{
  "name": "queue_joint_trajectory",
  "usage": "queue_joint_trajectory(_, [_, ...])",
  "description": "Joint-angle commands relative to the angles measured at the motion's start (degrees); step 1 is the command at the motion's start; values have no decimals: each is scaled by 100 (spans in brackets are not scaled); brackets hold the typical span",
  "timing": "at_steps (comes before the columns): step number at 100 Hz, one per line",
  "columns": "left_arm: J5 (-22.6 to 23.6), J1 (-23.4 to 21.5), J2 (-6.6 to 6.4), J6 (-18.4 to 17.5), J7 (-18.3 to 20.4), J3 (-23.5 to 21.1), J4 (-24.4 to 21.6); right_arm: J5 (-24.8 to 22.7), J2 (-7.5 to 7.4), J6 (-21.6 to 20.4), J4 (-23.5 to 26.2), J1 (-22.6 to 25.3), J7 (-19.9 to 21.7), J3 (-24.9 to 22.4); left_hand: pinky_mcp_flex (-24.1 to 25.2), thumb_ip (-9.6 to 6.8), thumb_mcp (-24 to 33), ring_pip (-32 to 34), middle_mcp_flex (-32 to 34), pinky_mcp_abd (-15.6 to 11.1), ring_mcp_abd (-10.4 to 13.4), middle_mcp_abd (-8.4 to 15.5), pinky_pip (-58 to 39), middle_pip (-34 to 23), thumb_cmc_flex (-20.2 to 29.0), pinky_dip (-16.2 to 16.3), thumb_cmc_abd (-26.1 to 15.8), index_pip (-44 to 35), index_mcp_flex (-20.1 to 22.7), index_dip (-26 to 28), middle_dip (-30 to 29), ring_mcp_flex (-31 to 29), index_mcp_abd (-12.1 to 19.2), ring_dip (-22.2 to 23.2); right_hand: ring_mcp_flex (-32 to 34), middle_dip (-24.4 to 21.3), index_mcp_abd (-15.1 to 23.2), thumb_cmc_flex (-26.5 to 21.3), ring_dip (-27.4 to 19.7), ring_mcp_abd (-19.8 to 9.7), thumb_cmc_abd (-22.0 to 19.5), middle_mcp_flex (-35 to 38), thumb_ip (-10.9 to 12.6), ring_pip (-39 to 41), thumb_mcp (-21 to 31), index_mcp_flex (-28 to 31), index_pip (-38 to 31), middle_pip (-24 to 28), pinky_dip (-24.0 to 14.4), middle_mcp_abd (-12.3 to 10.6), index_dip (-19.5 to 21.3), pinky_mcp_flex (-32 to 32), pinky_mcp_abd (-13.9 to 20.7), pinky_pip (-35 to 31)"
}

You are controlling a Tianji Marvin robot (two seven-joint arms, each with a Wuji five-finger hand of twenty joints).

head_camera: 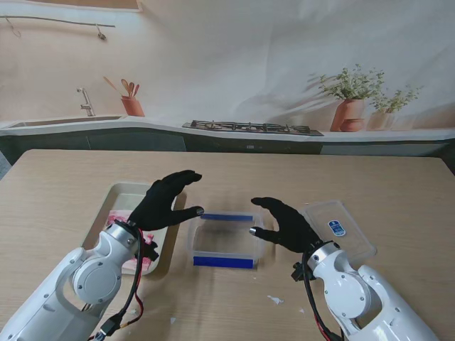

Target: Separate the bacon slices onto the tray

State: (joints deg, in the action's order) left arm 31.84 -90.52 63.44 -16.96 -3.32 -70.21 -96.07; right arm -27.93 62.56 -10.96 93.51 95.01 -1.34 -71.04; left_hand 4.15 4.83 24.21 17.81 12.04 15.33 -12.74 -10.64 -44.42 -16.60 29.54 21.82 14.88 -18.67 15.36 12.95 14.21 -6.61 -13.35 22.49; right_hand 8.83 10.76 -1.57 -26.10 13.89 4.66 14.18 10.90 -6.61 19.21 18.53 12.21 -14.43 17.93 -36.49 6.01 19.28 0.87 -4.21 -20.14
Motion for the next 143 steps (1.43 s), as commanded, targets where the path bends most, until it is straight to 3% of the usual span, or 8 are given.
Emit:
queue_joint_trajectory(1, [-315,-154,27,30,163,70,-10,-207,76,-69,131,110,79,-58,34,-99,120,-176,-86,-63,77,24,321,156,-176,-152,101,182,-44,-81,-91,174,-74,-125,-146,45,-5,-60,-55,-198,-188,-66,248,-95,-151,-137,88,65,36,-218,-81,-4,152,190])
queue_joint_trajectory(58, [-878,-315,132,35,-56,142,228,381,71,-242,273,219,367,-179,31,-97,173,-247,-77,-34,29,-3,525,120,-128,-243,203,246,-21,-115,-75,199,-39,-52,-72,100,101,-124,-77,-198,-229,-58,271,-139,-304,-92,78,195,47,-254,-136,10,100,165])
queue_joint_trajectory(143, [-971,-233,166,55,-126,233,374,325,71,-56,356,196,370,-103,32,-127,67,-294,-66,21,13,-32,576,18,-44,-259,158,233,1,-106,-15,213,-73,34,-27,129,110,-236,-93,-177,-233,-61,294,-183,-410,-47,56,283,42,-249,-156,-13,76,135])
